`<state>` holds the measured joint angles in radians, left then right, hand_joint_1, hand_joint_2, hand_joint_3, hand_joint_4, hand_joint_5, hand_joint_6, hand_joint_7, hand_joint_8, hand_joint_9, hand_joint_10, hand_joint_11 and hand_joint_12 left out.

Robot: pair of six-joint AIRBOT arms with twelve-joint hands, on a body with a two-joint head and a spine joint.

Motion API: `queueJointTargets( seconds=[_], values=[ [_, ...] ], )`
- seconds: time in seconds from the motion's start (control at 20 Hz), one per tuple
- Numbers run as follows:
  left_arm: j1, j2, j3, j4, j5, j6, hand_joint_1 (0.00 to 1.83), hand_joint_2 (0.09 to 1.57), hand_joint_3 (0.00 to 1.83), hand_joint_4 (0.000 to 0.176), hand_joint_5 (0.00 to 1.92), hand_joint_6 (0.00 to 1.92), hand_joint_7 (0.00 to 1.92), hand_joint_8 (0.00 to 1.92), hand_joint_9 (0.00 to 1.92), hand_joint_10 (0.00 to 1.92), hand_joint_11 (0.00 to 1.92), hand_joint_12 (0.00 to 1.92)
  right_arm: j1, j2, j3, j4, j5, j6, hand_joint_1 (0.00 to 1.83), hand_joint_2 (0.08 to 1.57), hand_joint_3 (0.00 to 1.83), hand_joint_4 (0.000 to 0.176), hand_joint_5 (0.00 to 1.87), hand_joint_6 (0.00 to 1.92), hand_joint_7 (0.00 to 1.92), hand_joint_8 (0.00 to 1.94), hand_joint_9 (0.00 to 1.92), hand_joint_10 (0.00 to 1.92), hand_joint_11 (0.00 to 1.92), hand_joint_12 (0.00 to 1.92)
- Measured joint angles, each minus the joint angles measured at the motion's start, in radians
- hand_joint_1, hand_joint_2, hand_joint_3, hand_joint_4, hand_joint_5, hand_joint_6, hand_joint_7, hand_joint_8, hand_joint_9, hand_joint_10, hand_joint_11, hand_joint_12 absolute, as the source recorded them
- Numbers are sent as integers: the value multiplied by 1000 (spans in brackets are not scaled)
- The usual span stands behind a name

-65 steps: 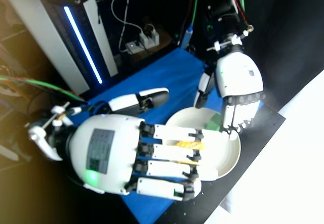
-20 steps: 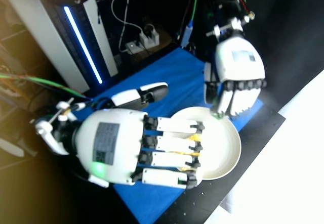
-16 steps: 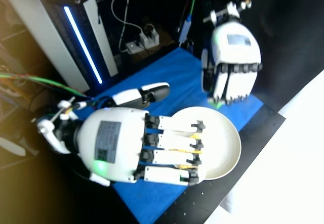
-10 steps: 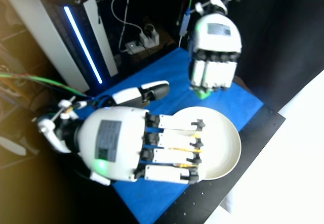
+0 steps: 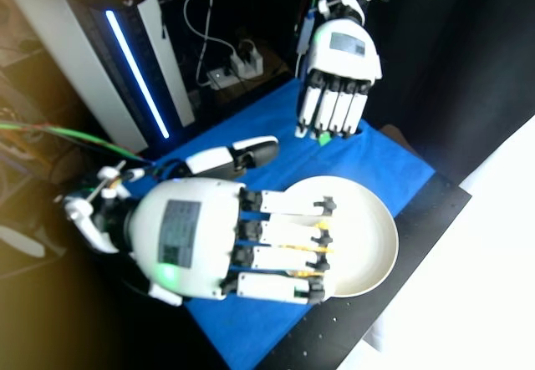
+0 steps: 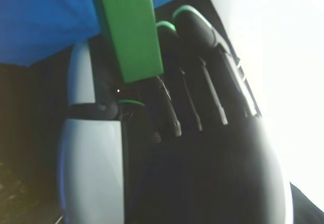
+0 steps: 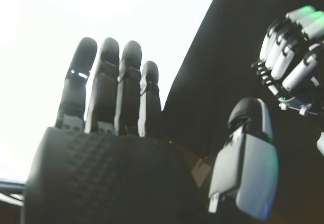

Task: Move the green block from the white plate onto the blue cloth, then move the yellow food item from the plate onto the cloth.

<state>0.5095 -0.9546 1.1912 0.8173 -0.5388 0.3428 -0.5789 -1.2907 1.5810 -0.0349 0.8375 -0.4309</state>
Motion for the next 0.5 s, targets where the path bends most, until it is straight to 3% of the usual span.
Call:
queueJointTargets(
  seconds=[0.05,0.1,0.15,0.2,0.25,0.35,0.45,0.5],
  values=[
    [16,0,-2,0,-4,-2,1277,1077,1,0,1108,616,1028,1023,991,766,801,1116,0,-1,0,-2,0,0,399,827,1,56,403,0,548,0,456,4,0,1298],
    [21,0,-2,-2,-5,-3,1252,1072,0,0,1161,596,1004,1021,1023,461,796,1022,0,-2,0,-2,0,0,399,827,1,61,407,3,549,1,450,1,0,1300],
    [32,0,-2,-12,-7,-3,1251,1062,2,0,1198,564,1005,992,1076,294,806,999,0,-2,0,-2,0,0,399,826,1,64,404,2,555,3,454,3,3,1303],
    [48,-3,2,-33,-15,-2,1357,1073,6,0,1123,646,983,952,988,962,815,1035,0,-3,0,-3,0,0,408,825,0,67,395,0,561,6,456,3,0,1301],
    [60,-10,5,-42,-22,-3,1374,1090,0,0,1090,723,959,982,924,1136,765,1052,-3,-4,0,-2,2,0,423,823,0,62,396,1,565,6,466,7,4,1306],
    [86,-21,13,-59,-27,-3,1382,1080,0,0,1099,738,987,892,948,1138,787,1010,-10,-4,0,-2,0,0,400,830,0,69,409,2,558,1,456,2,14,1274],
    [109,-28,22,-95,-32,-3,1386,1067,0,0,1126,691,1035,814,961,1119,811,1004,-10,-5,0,-3,-5,0,375,832,0,61,425,4,554,0,438,0,0,1280],
    [114,-28,24,-103,-35,-2,1389,1059,0,0,1151,648,1069,779,952,1109,806,1030,-10,-5,0,-2,-4,0,380,831,0,72,417,1,556,0,441,1,0,1264]
  ],
)
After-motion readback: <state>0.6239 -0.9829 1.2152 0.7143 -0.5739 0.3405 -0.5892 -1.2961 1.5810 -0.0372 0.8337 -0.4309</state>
